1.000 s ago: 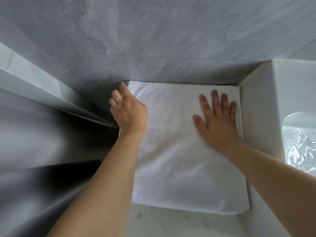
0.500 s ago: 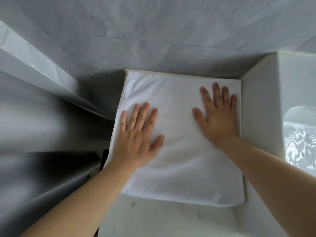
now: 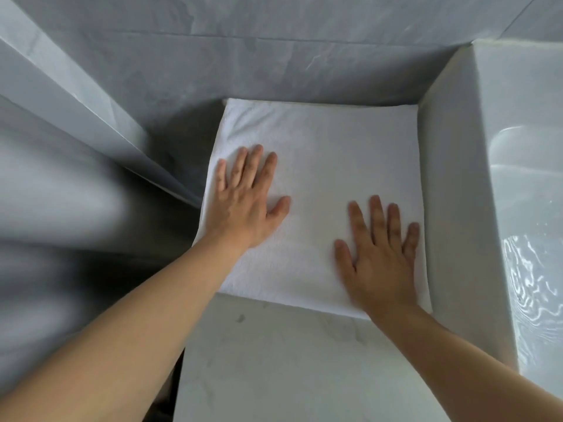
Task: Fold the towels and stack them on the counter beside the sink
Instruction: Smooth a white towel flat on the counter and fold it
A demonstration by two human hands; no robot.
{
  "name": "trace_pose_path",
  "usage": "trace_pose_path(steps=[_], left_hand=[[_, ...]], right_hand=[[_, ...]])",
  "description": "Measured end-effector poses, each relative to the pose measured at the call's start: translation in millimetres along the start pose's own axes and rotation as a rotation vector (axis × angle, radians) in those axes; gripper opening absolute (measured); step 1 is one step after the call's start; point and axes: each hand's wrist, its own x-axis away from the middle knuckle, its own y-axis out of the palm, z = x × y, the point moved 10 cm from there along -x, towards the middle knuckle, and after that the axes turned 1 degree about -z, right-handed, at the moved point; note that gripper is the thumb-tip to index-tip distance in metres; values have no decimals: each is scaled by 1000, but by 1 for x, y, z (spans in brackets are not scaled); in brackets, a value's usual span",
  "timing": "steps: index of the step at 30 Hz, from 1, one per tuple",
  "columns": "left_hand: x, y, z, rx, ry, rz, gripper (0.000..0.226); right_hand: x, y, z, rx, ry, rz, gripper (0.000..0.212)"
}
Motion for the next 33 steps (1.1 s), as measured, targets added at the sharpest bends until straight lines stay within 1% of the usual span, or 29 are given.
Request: trace_pose_path(steps=[3, 5, 7, 8, 10, 12, 14, 17, 21, 26, 30, 32, 33], left_hand=[[-3, -4, 2, -10, -40, -44, 76], [12, -18, 16, 23, -59, 31, 73], [42, -26, 52, 147, 22, 139, 73], [61, -21, 72, 189, 81, 152, 73], [94, -2, 90, 163, 147, 134, 69], [109, 17, 74, 116, 112, 127, 65], [113, 21, 51, 104, 65, 143, 63], [117, 22, 26, 79, 26, 145, 65], [120, 26, -6, 120, -102, 96, 71], [119, 23, -15, 179, -164, 77, 71], [120, 25, -16, 154, -173, 18, 74], [115, 25, -14, 124, -169, -16, 76], [114, 24, -14, 100, -166, -30, 78]], right_hand=[[-2, -1, -1, 22, 12, -6, 67], [-1, 1, -2, 34, 17, -29, 68], [-1, 3, -3, 42, 12, -41, 69], [-2, 2, -2, 37, 11, -39, 69], [-2, 1, -2, 25, 13, -37, 71], [-1, 1, -3, 26, 8, -28, 72], [-2, 1, -2, 18, 1, -24, 72], [-1, -1, -2, 21, 1, -12, 72], [-3, -2, -2, -1, -6, 2, 73], [-1, -4, 4, -83, -32, -13, 75], [5, -8, -1, -62, -55, -12, 73], [21, -6, -8, -84, -121, -11, 75], [34, -1, -14, -71, -178, -42, 79]])
